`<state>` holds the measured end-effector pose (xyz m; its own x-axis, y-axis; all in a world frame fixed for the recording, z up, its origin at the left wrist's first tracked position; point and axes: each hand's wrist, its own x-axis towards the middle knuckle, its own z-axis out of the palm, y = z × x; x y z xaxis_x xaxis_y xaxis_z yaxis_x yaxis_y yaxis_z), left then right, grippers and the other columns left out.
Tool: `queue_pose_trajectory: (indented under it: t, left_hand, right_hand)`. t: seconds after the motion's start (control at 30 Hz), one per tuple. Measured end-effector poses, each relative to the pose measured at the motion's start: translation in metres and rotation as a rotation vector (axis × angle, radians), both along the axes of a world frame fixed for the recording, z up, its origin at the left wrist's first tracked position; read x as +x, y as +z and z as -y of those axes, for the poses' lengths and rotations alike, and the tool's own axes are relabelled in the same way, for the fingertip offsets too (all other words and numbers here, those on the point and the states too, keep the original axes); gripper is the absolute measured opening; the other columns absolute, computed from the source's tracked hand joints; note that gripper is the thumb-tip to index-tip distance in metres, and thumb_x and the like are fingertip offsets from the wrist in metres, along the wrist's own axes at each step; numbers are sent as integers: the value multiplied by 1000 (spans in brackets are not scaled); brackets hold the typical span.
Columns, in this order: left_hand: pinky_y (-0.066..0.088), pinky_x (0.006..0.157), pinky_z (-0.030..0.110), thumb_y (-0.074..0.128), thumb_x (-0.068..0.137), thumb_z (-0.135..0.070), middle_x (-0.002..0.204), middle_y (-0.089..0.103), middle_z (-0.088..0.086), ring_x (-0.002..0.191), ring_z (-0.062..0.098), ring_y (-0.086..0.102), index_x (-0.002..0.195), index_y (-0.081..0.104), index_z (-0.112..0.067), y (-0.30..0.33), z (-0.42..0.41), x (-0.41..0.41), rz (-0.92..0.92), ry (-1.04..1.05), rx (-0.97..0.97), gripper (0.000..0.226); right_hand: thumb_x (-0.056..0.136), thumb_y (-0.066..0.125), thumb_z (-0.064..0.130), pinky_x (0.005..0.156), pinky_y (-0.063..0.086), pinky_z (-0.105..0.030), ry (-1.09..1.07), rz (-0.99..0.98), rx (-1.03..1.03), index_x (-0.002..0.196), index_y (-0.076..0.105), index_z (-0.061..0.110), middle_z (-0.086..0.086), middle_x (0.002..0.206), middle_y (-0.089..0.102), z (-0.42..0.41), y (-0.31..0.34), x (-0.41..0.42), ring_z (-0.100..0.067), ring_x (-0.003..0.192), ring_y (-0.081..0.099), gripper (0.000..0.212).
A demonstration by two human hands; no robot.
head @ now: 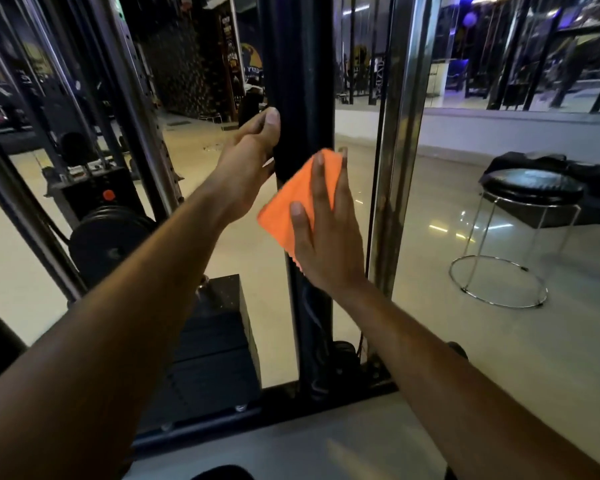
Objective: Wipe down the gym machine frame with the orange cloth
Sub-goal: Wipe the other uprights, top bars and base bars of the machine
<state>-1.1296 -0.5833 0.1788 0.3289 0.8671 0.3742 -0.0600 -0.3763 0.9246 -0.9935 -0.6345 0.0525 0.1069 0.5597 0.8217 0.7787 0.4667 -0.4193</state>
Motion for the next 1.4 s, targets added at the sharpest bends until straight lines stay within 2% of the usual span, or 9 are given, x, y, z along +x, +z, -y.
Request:
queue_pose_trajectory:
  t: [0.13,0.33,0.53,0.63,0.8,1.03,1.17,1.33,1.4]
  left_hand:
    - [37,126,48,58,104,-57,156,59,-10,146,14,53,161,47,-29,8,-1,-6,-49,-5,-42,64]
    - [38,126,43,48,114,-43,150,64,-9,141,9,57,158,49,-25,-19,14,-7,-100,-7,-3,48]
    - [40,124,47,43,115,-40,151,63,-6,142,12,56,155,53,-24,-50,15,-11,-149,6,1,44]
    - [44,120,39,38,118,-36,145,67,-5,138,11,60,150,57,-21,-54,19,-7,-137,13,35,40]
    - [52,108,30,39,118,-29,130,72,2,129,16,65,143,59,-8,-100,23,0,-102,26,60,39]
    - [48,118,41,53,113,-40,142,67,-9,134,7,61,153,56,-18,-144,23,-3,-69,96,-57,46]
    - [52,105,20,43,117,-28,137,72,-10,130,3,64,150,58,-19,-148,26,0,-44,81,-6,37]
    - [44,123,45,49,115,-33,144,68,0,139,14,59,153,56,-13,-176,28,3,-38,121,-5,43]
    - [45,122,41,53,114,-35,146,65,-6,139,10,58,156,53,-16,-195,33,0,-53,127,-42,46]
  right_hand:
    - [118,40,42,113,51,-59,-53,11,42,175,4,24,-6,182,-11,-3,15,-3,-36,165,20,69]
    - [117,46,41,115,49,-63,-36,77,-93,173,1,26,-10,182,-12,15,-94,-1,-39,166,15,73]
    - [117,39,46,125,36,-57,-72,-63,-1,174,5,23,-8,182,-7,-5,-42,-15,-36,165,18,70]
    - [117,38,48,128,31,-54,-124,-32,-2,173,5,23,-10,182,-5,-6,-72,-18,-37,165,18,69]
    - [115,46,50,121,40,-65,-60,117,-114,172,-9,34,-12,181,-15,3,-168,2,-42,165,16,80]
    - [116,40,49,120,43,-61,-54,-26,-54,171,10,21,-11,181,-11,-2,-129,-9,-37,164,19,68]
    - [116,37,53,117,47,-62,-86,51,-191,172,-10,31,-14,181,-10,12,-200,-6,-40,161,26,77]
    - [117,38,51,114,49,-64,-81,-17,-257,172,-16,31,-15,181,-12,23,-243,-15,-42,161,26,79]
    - [116,42,49,120,44,-57,-75,2,-189,172,-9,25,-18,181,-7,15,-216,-17,-40,162,24,79]
